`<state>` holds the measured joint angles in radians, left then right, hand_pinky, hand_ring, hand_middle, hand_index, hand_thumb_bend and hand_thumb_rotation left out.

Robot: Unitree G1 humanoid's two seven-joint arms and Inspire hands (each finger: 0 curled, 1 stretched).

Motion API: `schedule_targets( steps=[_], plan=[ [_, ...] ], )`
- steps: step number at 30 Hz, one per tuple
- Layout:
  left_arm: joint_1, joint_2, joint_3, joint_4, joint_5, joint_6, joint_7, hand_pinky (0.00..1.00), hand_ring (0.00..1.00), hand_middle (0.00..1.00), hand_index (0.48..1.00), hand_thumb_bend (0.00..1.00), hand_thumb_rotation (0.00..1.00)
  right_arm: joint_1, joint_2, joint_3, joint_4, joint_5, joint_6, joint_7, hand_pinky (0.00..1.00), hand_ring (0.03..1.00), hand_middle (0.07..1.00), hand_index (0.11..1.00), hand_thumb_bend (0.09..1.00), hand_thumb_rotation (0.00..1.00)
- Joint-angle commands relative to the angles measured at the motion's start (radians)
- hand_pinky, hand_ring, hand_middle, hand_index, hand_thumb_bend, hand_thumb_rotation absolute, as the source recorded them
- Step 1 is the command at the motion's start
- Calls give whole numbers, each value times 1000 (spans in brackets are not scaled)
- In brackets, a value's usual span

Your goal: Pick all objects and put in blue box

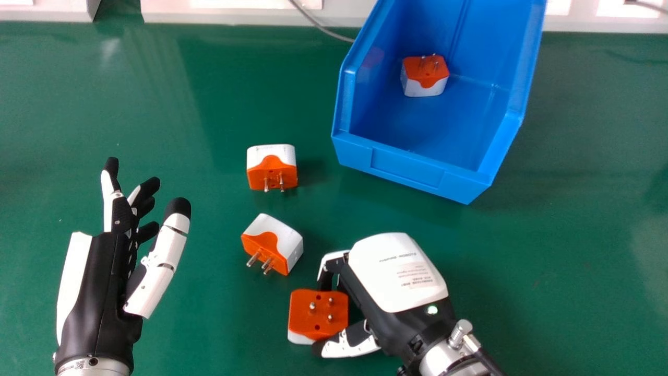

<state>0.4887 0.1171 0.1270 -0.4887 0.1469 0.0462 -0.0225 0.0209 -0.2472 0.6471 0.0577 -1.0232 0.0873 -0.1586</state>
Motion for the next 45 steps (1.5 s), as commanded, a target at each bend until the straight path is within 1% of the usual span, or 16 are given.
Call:
schedule_targets(
  steps=[1,5,8,11,14,16,18,21,22,25,27,30,32,39,42,45],
  plan=[
    [2,2,4,-27,-2,-2,-1,903,952,943,947,339,751,30,-11,1,12,0,10,10,215,289,352,424,309,150],
    [-1,5,9,-17,-8,-10,-4,902,952,944,948,334,748,37,-10,-11,-1,-1,8,-17,209,282,343,431,309,140],
    [1,5,9,-18,-7,-11,-4,902,952,944,948,335,747,48,-9,-23,-25,9,8,-18,212,284,341,433,309,137],
    [6,4,8,-29,-6,-5,-4,902,952,944,948,335,747,68,-11,-54,-106,19,20,0,209,280,338,431,308,144],
    [6,4,9,-33,-6,-3,-5,900,950,944,948,341,749,77,-5,-81,-162,25,32,13,151,219,300,411,318,177],
    [7,3,7,-36,-4,-1,-5,900,950,944,948,342,749,66,10,-112,-213,28,55,22,145,212,296,406,319,180],
    [7,3,6,-37,-2,3,-4,899,950,944,948,346,751,50,23,-136,-251,27,73,29,119,182,267,385,322,186],
    [0,5,6,-32,0,4,-4,898,949,944,948,350,756,-19,28,-201,-268,68,64,29,68,122,204,369,324,184],
    [-3,5,6,-31,0,5,-4,898,949,944,948,350,758,-45,27,-221,-266,79,57,23,47,95,167,285,325,166],
    [-6,5,6,-28,-1,6,-4,898,949,944,948,350,760,-124,26,-270,-231,106,36,-12,35,82,148,237,326,148],
    [-10,4,6,-23,-3,4,-3,898,949,944,948,350,760,-176,20,-295,-192,118,18,-38,35,82,148,237,326,148],
    [-17,3,6,-16,-6,3,-3,898,950,945,950,345,763,-278,-2,-324,-104,111,-2,-86,18,64,119,172,372,54],
    [-18,2,5,-17,-8,5,-4,898,949,945,950,343,763,-340,-14,-333,-53,100,-2,-102,14,59,113,162,373,64],
    [-32,3,9,-6,-19,8,-8,897,949,944,950,342,762,-537,-37,-340,116,77,36,-102,11,53,107,154,366,85],
    [-34,1,11,-5,-25,9,-9,898,950,945,952,331,759,-608,-36,-340,192,86,56,-97,17,60,124,199,364,97],
    [-37,0,12,-3,-30,8,-9,899,950,945,952,329,758,-678,-37,-330,277,82,78,-99,19,62,129,205,365,97]
  ],
)
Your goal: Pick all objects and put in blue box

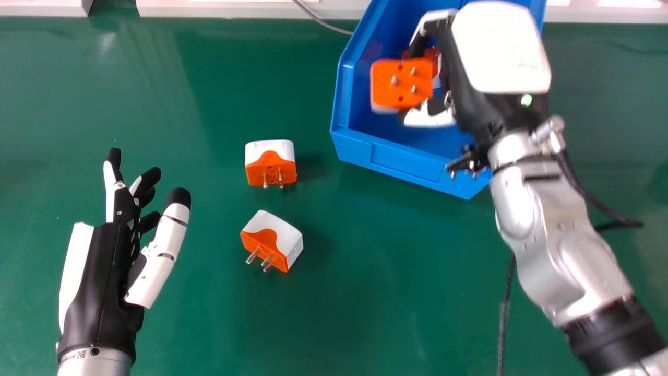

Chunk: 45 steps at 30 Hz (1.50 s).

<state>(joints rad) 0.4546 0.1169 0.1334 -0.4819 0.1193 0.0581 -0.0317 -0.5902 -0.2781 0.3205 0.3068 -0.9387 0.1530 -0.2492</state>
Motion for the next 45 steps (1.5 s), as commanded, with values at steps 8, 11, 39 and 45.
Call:
schedule_targets(
  steps=[8,11,39,45],
  plan=[
    [-5,-1,8,-6,-22,-9,-4,903,951,945,954,324,735,-203,-19,16,207,4,26,-25,48,102,208,344,368,75],
    [1,-3,4,-20,-22,-4,-4,903,951,945,954,323,733,-257,-19,30,281,4,30,-27,73,133,253,371,362,69],
    [18,-9,-3,-63,-9,44,-5,886,949,943,950,321,706,-330,-7,152,361,6,183,29,990,994,996,995,743,687],
    [17,-7,-1,-62,-12,42,-7,886,949,943,950,316,701,-295,-8,148,308,3,199,10,1000,1000,1000,1000,724,661]
  ],
)
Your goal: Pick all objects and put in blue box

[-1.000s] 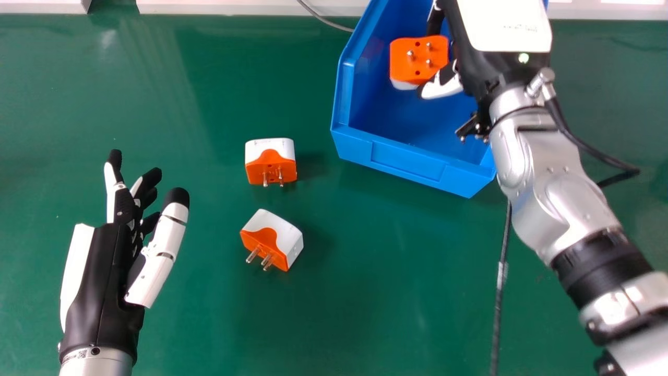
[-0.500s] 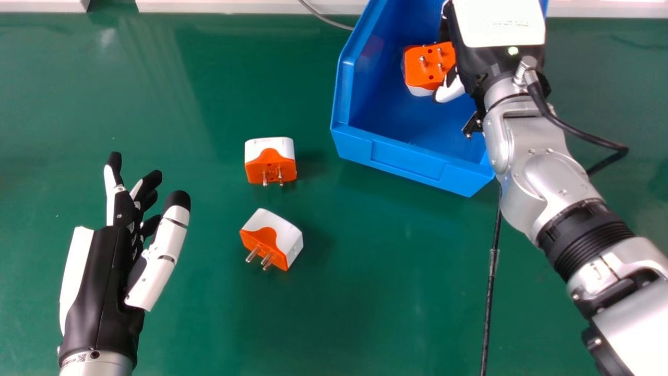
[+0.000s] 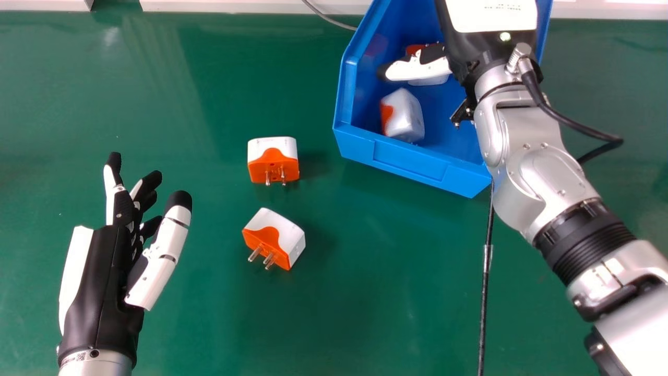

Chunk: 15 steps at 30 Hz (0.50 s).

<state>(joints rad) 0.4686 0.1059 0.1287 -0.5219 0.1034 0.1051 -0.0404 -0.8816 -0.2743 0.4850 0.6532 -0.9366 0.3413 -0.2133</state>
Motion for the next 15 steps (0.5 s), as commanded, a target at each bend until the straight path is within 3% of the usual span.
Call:
schedule_targets(
  steps=[1,10,15],
  plan=[
    [3,5,4,-21,4,-6,2,886,949,943,950,315,700,4,-12,-18,-52,0,14,-27,1000,1000,1000,1000,720,654],
    [11,4,9,-26,-4,-8,-3,887,950,944,950,316,701,243,-1,-50,-433,-17,79,-20,1000,1000,1000,986,685,525],
    [14,2,7,-35,0,-5,0,887,949,943,950,317,703,420,7,-49,-647,-34,86,3,1000,1000,1000,991,670,495]
  ],
)
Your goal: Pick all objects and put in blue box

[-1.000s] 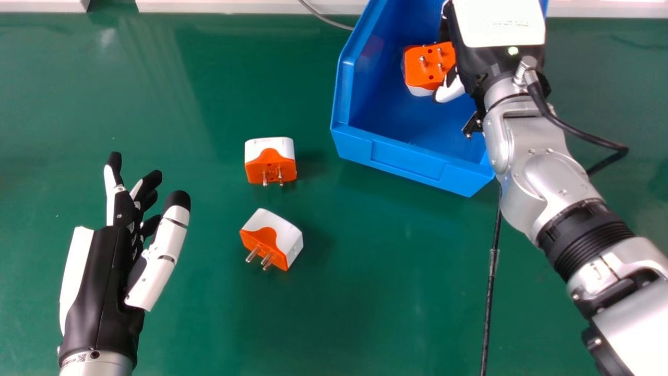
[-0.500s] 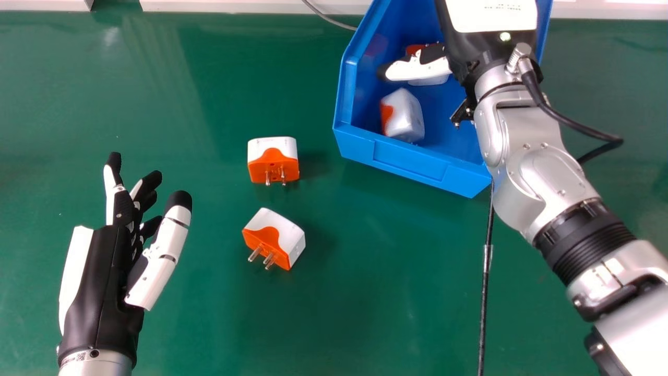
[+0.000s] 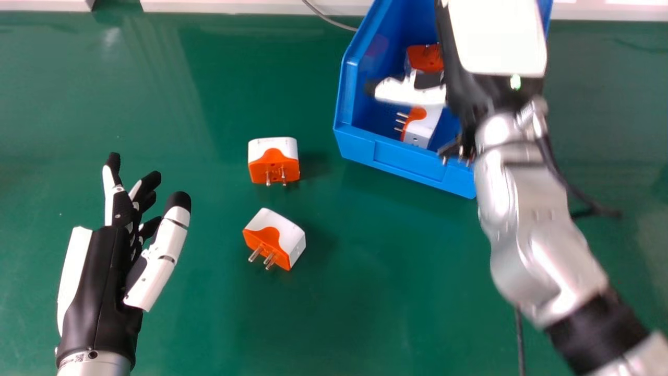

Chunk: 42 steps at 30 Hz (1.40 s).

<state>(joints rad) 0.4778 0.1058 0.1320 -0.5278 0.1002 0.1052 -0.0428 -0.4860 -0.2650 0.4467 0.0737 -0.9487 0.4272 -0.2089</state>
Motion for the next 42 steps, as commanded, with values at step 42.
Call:
schedule_targets(
  steps=[42],
  plan=[
    [-35,0,-22,-14,43,13,22,888,948,944,952,325,734,395,168,213,-24,-135,-198,86,763,813,836,776,546,494]
  ],
)
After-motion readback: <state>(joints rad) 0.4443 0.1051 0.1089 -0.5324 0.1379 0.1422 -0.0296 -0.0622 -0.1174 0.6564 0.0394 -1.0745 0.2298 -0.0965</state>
